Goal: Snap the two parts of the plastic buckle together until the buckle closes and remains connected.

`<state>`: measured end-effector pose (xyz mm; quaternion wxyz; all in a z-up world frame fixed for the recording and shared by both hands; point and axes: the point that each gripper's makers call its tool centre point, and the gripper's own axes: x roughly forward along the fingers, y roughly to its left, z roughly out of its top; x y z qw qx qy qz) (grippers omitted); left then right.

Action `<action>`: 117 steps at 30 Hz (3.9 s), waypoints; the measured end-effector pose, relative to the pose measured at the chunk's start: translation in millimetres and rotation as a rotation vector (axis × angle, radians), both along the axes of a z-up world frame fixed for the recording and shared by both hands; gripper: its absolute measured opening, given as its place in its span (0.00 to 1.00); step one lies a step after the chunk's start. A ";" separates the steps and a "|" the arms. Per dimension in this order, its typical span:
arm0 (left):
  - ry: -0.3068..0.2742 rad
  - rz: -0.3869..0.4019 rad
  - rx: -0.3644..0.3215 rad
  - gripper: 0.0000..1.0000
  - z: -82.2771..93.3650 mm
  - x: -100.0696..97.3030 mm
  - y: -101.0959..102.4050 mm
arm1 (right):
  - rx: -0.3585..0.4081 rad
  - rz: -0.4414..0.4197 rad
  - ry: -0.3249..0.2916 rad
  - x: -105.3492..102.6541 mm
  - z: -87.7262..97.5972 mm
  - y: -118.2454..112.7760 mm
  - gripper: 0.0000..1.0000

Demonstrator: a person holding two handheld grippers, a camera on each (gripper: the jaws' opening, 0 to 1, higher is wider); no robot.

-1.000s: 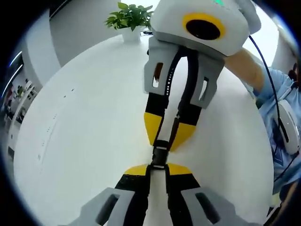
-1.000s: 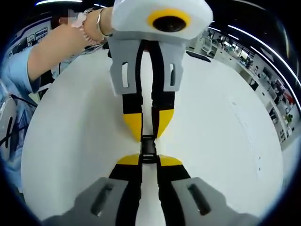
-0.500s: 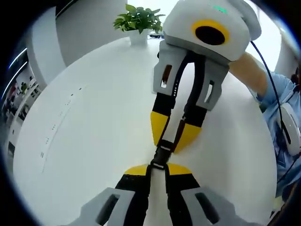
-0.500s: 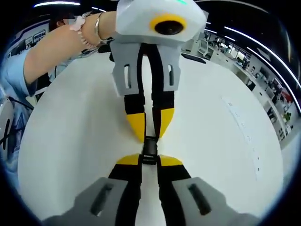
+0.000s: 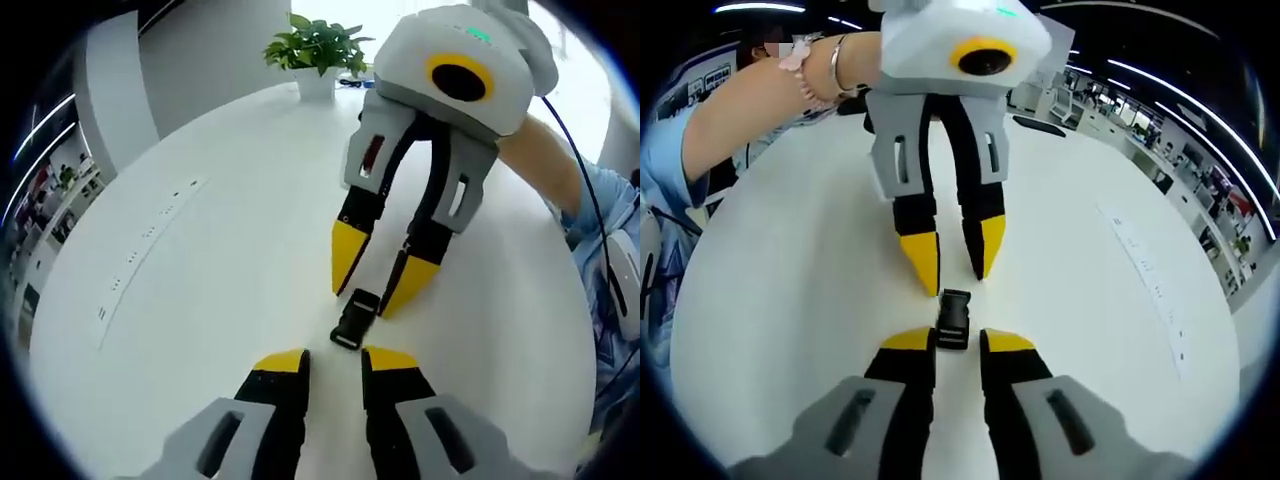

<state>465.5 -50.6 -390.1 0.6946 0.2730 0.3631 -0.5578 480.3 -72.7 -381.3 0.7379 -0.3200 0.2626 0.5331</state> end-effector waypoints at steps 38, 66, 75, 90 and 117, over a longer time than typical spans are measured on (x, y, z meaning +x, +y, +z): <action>-0.426 0.428 -0.467 0.50 138.7 13.7 97.7 | 0.274 -0.230 -0.232 -36.9 85.4 -39.3 0.24; -0.696 0.726 -0.694 0.61 176.3 -75.0 191.7 | 0.518 -0.413 -0.494 -98.9 160.8 -100.9 0.33; -0.731 0.773 -0.712 0.67 169.6 -92.3 203.5 | 0.584 -0.472 -0.577 -119.7 162.0 -130.4 0.33; -0.819 0.936 -0.754 0.70 161.8 -116.8 244.5 | 0.713 -0.597 -0.636 -136.3 138.6 -183.5 0.34; -0.858 0.967 -0.760 0.70 127.5 -106.9 240.5 | 0.721 -0.674 -0.673 -131.6 126.7 -193.7 0.34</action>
